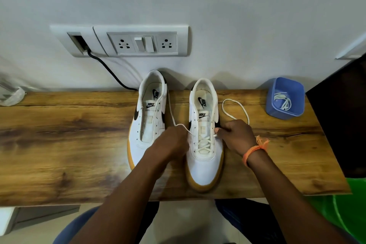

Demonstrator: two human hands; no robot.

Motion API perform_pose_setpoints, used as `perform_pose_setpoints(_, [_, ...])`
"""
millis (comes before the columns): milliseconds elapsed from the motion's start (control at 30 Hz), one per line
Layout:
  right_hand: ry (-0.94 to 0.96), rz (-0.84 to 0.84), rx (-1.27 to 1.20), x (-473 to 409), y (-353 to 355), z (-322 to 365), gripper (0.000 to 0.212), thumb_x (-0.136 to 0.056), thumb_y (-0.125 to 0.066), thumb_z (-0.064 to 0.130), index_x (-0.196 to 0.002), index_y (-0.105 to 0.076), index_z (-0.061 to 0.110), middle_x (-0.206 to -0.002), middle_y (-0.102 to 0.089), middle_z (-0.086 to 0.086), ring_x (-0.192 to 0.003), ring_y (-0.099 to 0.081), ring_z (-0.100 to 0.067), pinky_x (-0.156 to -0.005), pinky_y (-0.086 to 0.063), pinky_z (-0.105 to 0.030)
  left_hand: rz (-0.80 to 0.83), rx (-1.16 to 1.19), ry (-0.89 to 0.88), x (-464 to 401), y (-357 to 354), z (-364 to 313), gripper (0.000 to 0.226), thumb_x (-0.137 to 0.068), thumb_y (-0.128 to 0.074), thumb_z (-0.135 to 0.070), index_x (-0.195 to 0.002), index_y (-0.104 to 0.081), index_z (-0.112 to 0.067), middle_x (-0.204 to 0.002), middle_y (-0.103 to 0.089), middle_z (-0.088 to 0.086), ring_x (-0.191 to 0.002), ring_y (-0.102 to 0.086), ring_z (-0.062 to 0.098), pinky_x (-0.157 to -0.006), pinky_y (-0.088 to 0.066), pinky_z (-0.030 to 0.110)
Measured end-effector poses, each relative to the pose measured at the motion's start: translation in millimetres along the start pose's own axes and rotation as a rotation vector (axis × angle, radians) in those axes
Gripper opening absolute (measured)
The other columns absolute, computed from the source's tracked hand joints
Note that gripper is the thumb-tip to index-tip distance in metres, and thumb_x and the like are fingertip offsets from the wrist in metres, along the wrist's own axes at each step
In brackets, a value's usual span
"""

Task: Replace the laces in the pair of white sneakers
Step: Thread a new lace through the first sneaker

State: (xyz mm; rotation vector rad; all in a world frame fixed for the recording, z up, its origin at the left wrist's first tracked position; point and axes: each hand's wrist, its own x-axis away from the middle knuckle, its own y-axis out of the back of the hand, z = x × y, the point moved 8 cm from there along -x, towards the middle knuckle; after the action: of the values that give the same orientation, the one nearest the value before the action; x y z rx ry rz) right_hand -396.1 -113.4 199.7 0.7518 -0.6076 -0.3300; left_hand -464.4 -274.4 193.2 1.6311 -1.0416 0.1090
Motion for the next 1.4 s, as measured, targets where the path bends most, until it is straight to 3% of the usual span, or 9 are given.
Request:
perform_pose_setpoints(133, [-0.080, -0.001, -0.253, 0, -1, -8, 0.011, -0.079, -0.077, 0.016, -0.089, -0.074, 0.011, -0.080, -0.071, -0.005, -0.077, -0.065, -0.021, -0.072, -0.052, -0.031, 0.168, -0.092, -0.018, 2, -16, 6, 0.022, -0.073, -0.070, 0.003, -0.078, -0.053, -0.010, -0.082, -0.062, 0.005, -0.068, -0.062, 0.018, -0.057, -0.052, 0.025])
perform_pose_setpoints(233, [-0.158, 0.016, -0.480, -1, -5, -11, 0.040, -0.080, -0.076, 0.015, -0.118, -0.061, 0.017, -0.102, -0.069, -0.008, -0.095, -0.066, -0.024, -0.090, -0.054, -0.039, 0.127, 0.065, 0.035, 5, 6, 15, 0.017, -0.084, -0.066, 0.000, -0.097, -0.070, -0.011, -0.093, -0.068, 0.006, -0.070, -0.071, 0.020, -0.062, -0.058, 0.029])
perform_pose_setpoints(333, [-0.134, 0.047, -0.538, -1, -10, -7, 0.029, -0.082, -0.074, 0.008, -0.105, -0.061, 0.021, -0.103, -0.070, -0.009, -0.096, -0.068, -0.025, -0.090, -0.055, -0.040, 0.099, 0.363, 0.153, 16, 32, 27, 0.021, -0.088, -0.064, 0.004, -0.100, -0.071, -0.011, -0.083, -0.071, 0.010, -0.055, -0.072, 0.021, -0.049, -0.057, 0.027])
perform_pose_setpoints(533, [-0.153, -0.084, -0.519, -3, -14, -16, 0.029, -0.072, -0.077, -0.004, -0.085, -0.063, 0.019, -0.083, -0.064, -0.003, -0.080, -0.061, -0.019, -0.081, -0.053, -0.036, -0.561, 0.390, 0.080, 21, 79, 32, 0.021, -0.088, -0.054, -0.014, -0.074, -0.065, -0.003, -0.068, -0.069, 0.009, -0.057, -0.064, 0.020, -0.050, -0.052, 0.032])
perform_pose_setpoints(667, [-0.221, -0.119, -0.572, -7, -24, -25, 0.031, -0.072, -0.067, -0.007, -0.088, -0.058, 0.018, -0.095, -0.067, -0.011, -0.085, -0.064, -0.027, -0.072, -0.054, -0.037, -0.679, 0.463, -0.016, 20, 70, 11, 0.019, -0.090, -0.054, -0.015, -0.074, -0.064, -0.011, -0.064, -0.064, -0.003, -0.058, -0.059, 0.008, -0.056, -0.050, 0.029])
perform_pose_setpoints(767, [-0.330, -0.069, -0.783, -3, -30, -25, 0.034, -0.075, -0.058, -0.008, -0.103, -0.053, 0.012, -0.088, -0.062, -0.012, -0.063, -0.053, -0.020, -0.051, -0.039, -0.028, -0.614, 0.473, -0.164, 17, 54, -13, 0.014, -0.091, -0.056, -0.012, -0.089, -0.069, -0.016, -0.077, -0.068, -0.008, -0.059, -0.062, 0.006, -0.060, -0.056, 0.033])
perform_pose_setpoints(933, [-0.402, 0.044, -1.281, 2, -12, -7, 0.024, -0.076, -0.041, -0.011, -0.074, -0.052, 0.010, -0.064, -0.051, -0.003, -0.055, -0.042, -0.016, -0.053, -0.028, -0.026, -0.427, 0.472, -0.346, 14, 24, -45, 0.021, -0.095, -0.057, -0.011, -0.113, -0.065, -0.017, -0.105, -0.067, -0.004, -0.055, -0.058, -0.005, -0.058, -0.046, 0.011])
perform_pose_setpoints(1100, [-0.177, 0.004, -1.500, -6, 43, 2, 0.025, -0.090, -0.038, 0.001, -0.088, -0.060, 0.014, -0.066, -0.061, 0.002, -0.059, -0.057, -0.012, -0.058, -0.040, -0.026, -0.473, 0.289, -0.442, 20, 27, -57, 0.030, -0.094, -0.062, -0.023, -0.124, -0.064, -0.023, -0.115, -0.061, -0.005, -0.094, -0.061, 0.007, -0.082, -0.055, 0.033])
perform_pose_setpoints(1400, [-0.106, 0.068, -1.565, -4, 51, 14, 0.025, -0.100, -0.041, 0.015, -0.093, -0.063, 0.007, -0.074, -0.071, -0.005, -0.060, -0.065, -0.014, -0.056, -0.054, -0.024, 0.273, 0.303, -0.500, 22, -53, -88, 0.023, -0.097, -0.048, -0.004, -0.112, -0.065, -0.008, -0.113, -0.068, 0.006, -0.070, -0.072, 0.013, -0.077, -0.058, 0.027])
